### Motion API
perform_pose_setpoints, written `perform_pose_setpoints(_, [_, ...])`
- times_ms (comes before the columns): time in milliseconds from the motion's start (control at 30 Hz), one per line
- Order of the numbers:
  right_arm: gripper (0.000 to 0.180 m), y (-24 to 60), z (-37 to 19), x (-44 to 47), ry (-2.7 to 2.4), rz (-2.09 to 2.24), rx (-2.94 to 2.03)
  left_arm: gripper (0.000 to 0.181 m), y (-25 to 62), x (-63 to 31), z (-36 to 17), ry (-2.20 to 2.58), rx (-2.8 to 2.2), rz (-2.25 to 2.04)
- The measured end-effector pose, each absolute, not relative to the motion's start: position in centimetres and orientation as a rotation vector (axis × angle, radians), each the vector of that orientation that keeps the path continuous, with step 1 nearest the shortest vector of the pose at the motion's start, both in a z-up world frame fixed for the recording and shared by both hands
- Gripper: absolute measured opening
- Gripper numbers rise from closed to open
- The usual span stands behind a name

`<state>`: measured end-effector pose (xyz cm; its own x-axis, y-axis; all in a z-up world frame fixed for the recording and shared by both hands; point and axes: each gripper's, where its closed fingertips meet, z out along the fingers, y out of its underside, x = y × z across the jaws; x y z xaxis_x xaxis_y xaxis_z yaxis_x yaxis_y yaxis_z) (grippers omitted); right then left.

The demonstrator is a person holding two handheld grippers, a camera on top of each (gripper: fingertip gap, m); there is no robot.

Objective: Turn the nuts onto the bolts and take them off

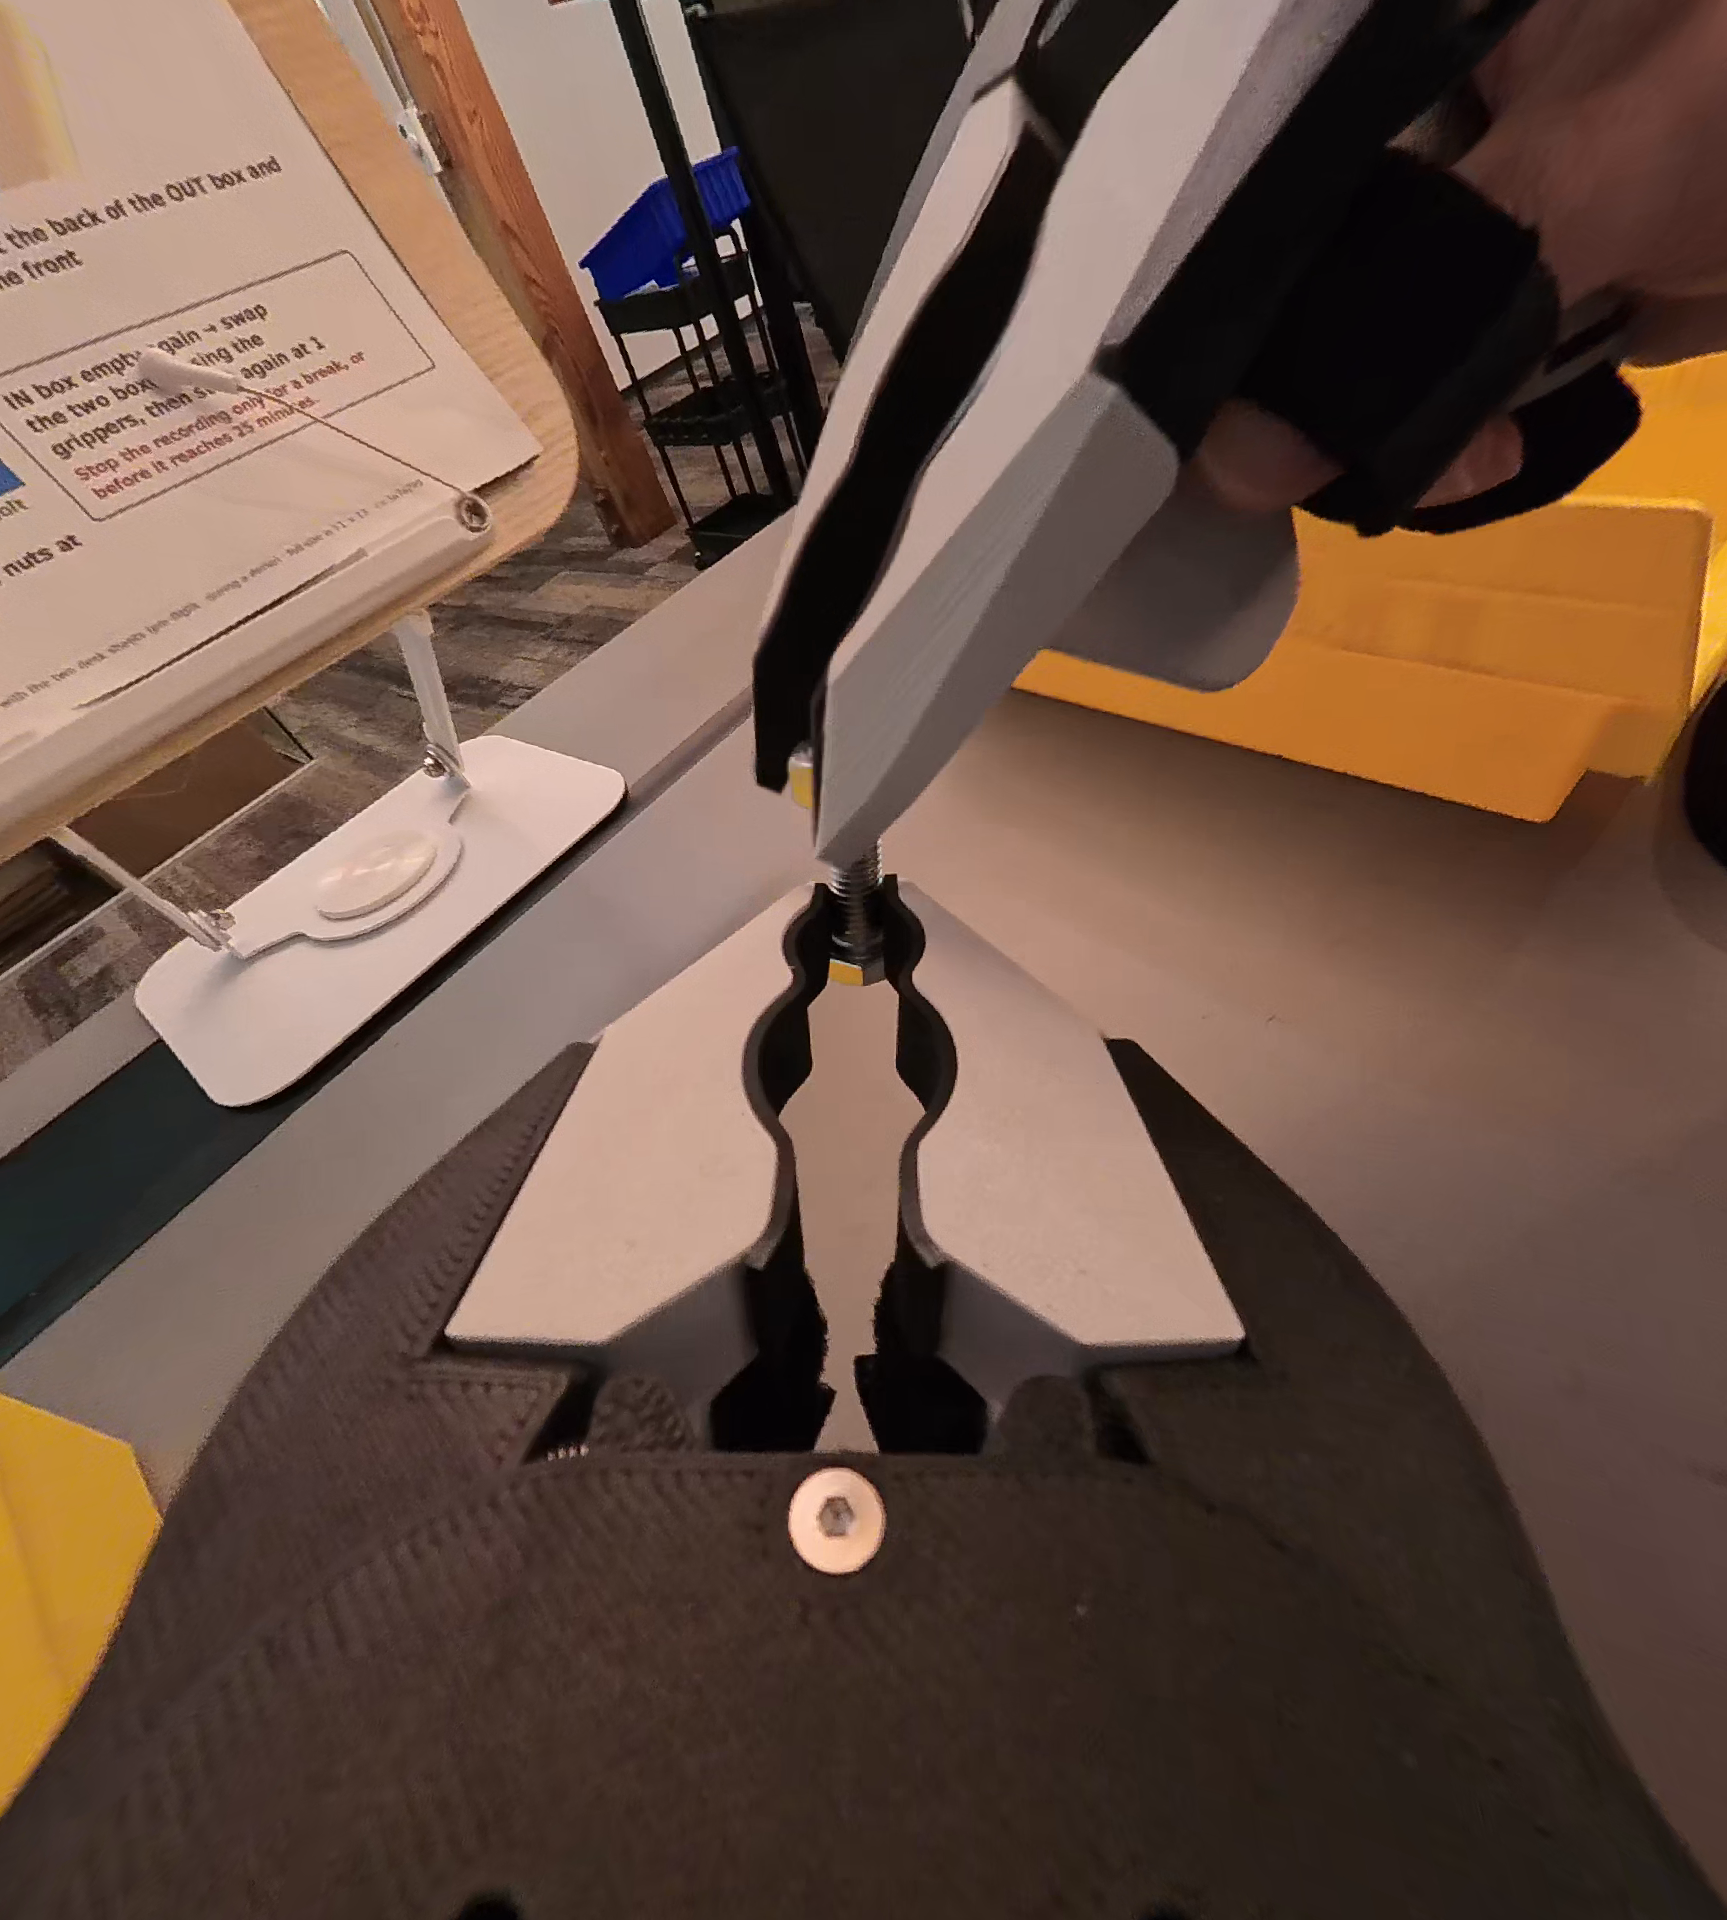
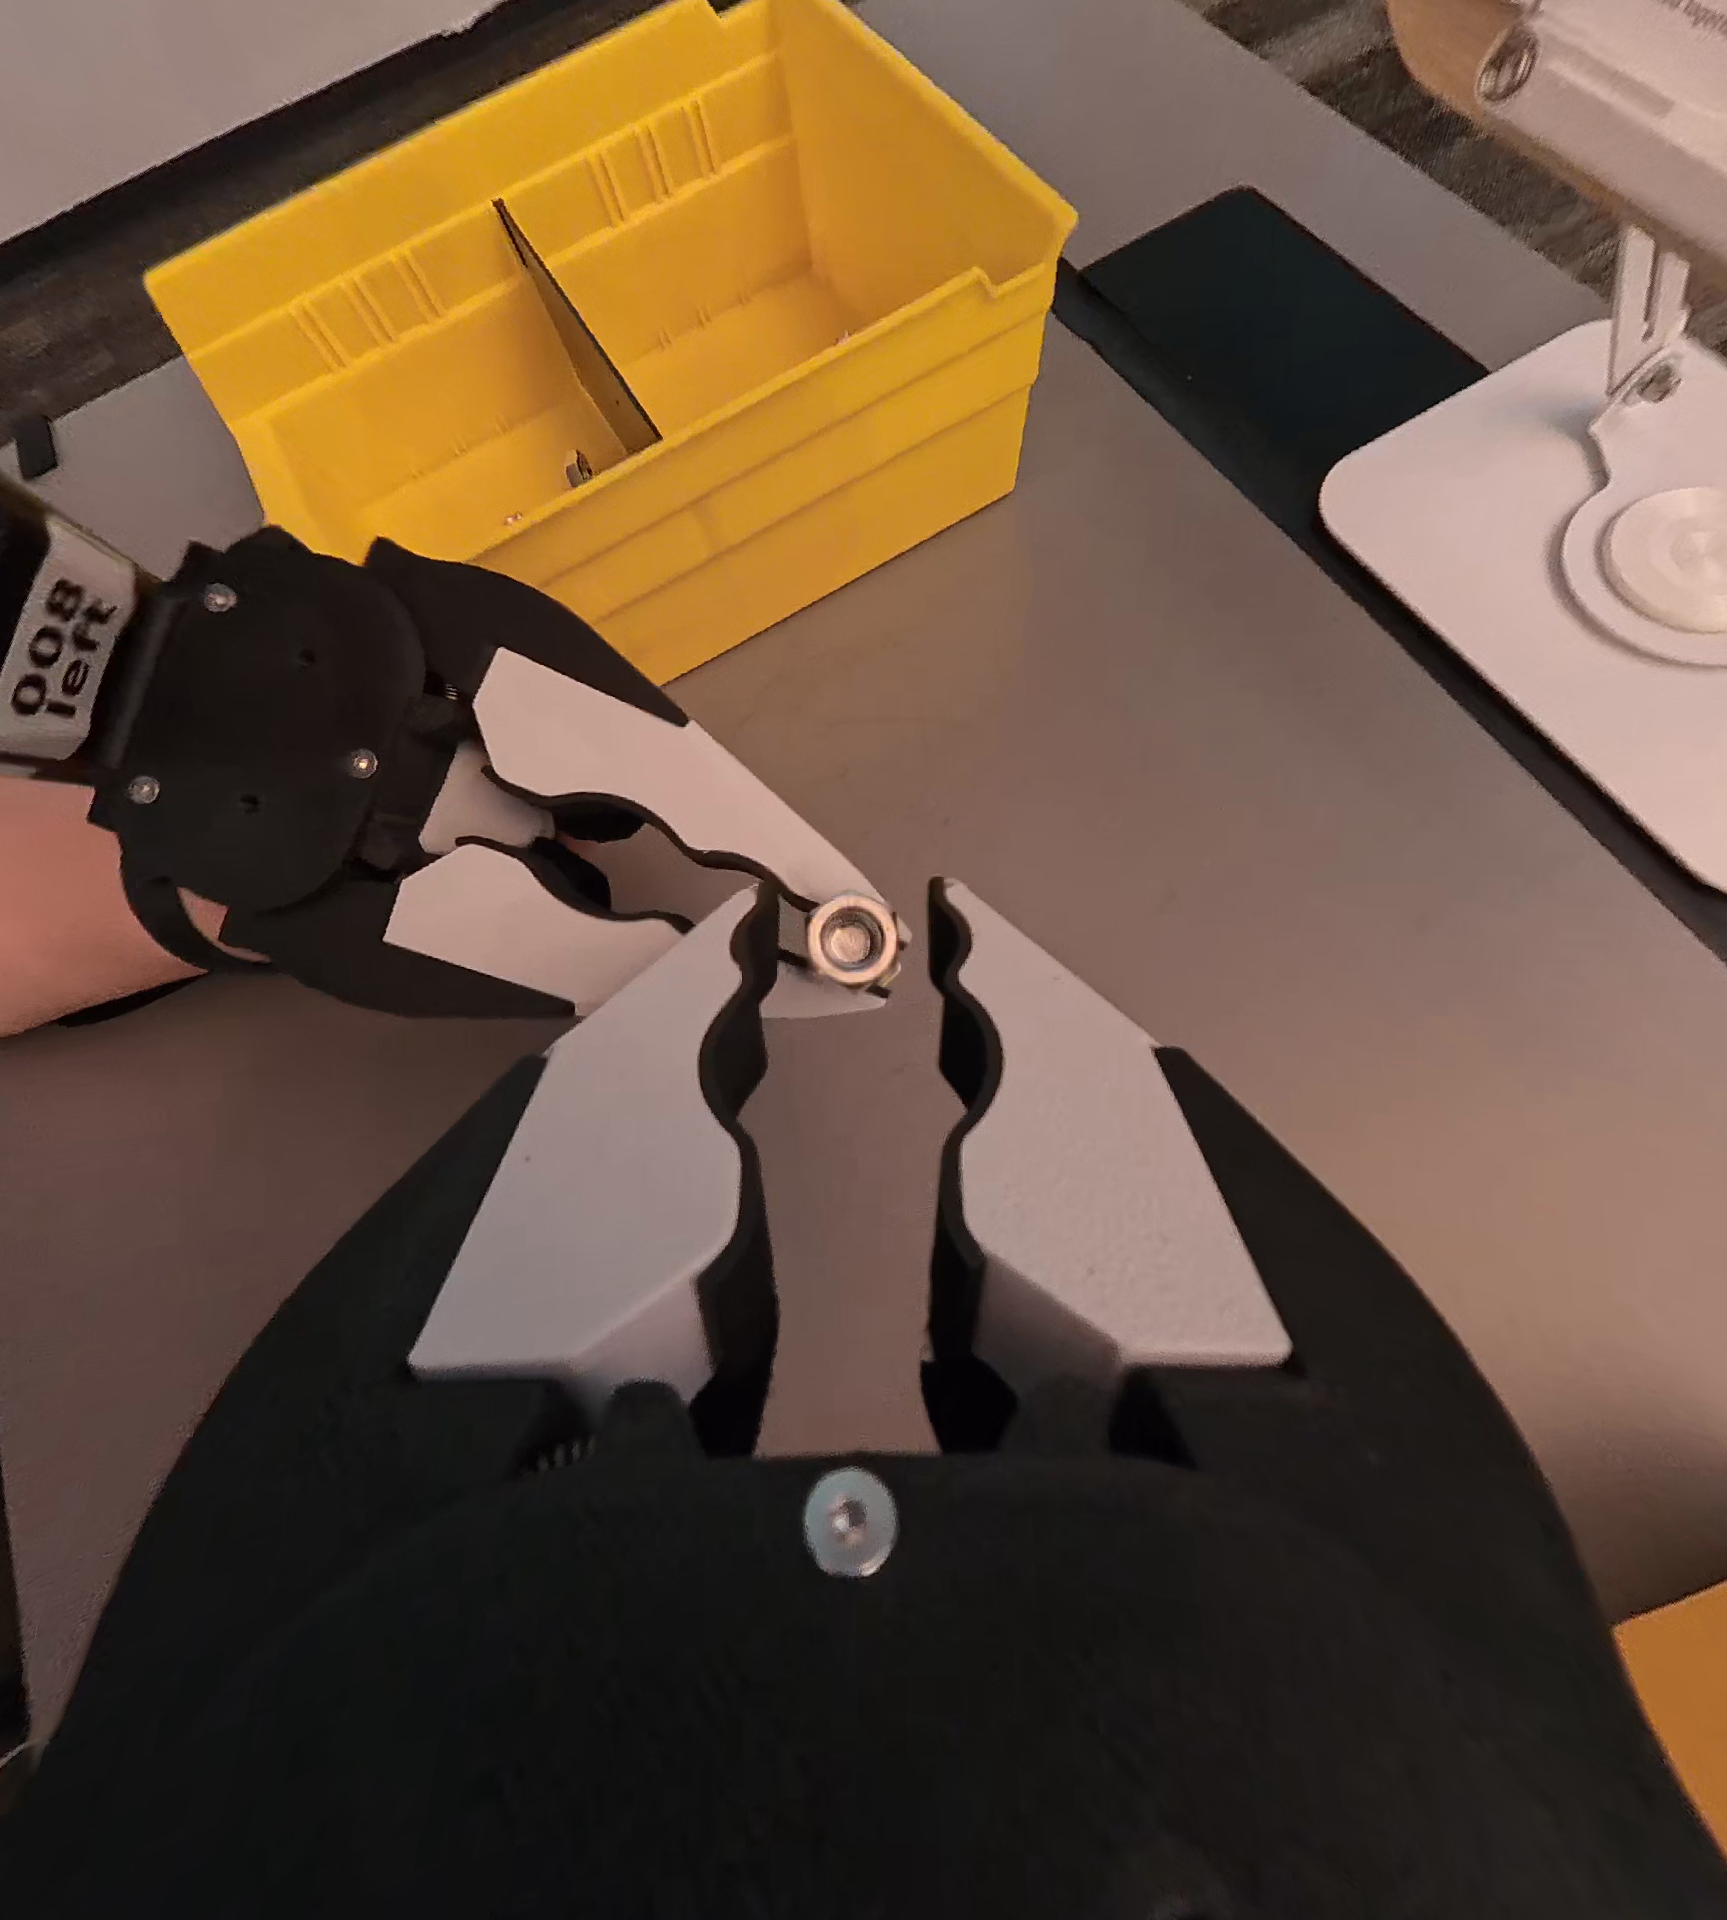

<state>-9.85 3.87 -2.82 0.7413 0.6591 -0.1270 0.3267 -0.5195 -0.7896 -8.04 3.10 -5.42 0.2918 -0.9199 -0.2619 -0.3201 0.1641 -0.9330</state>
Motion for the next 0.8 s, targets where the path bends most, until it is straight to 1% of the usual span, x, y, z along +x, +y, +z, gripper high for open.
perform_pose_setpoints(67, [0.035,3.7,-1.9,-9.7,-0.792,0.515,-2.093,0.007,3.2,-8.2,-5.1,1.227,-1.392,-0.684])
perform_pose_setpoints(100, [0.041,3.6,-1.4,-9.5,-0.833,0.503,-2.058,0.007,3.2,-8.3,-4.8,1.204,-1.392,-0.709])
perform_pose_setpoints(133, [0.053,3.1,-0.8,-9.5,-0.910,0.496,-2.003,0.007,3.3,-8.4,-4.4,1.180,-1.391,-0.739])
perform_pose_setpoints(233, [0.062,1.6,-0.2,-9.2,-1.140,0.444,-1.842,0.007,3.0,-8.6,-3.2,1.130,-1.355,-0.835])
perform_pose_setpoints(467, [0.061,1.7,0.0,-10.5,-1.148,0.460,-1.784,0.008,2.7,-8.7,-2.7,1.130,-1.319,-0.831])
perform_pose_setpoints(800, [0.053,0.9,-0.5,-11.0,-1.191,0.476,-1.816,0.007,2.8,-8.7,-2.7,1.136,-1.315,-0.809])
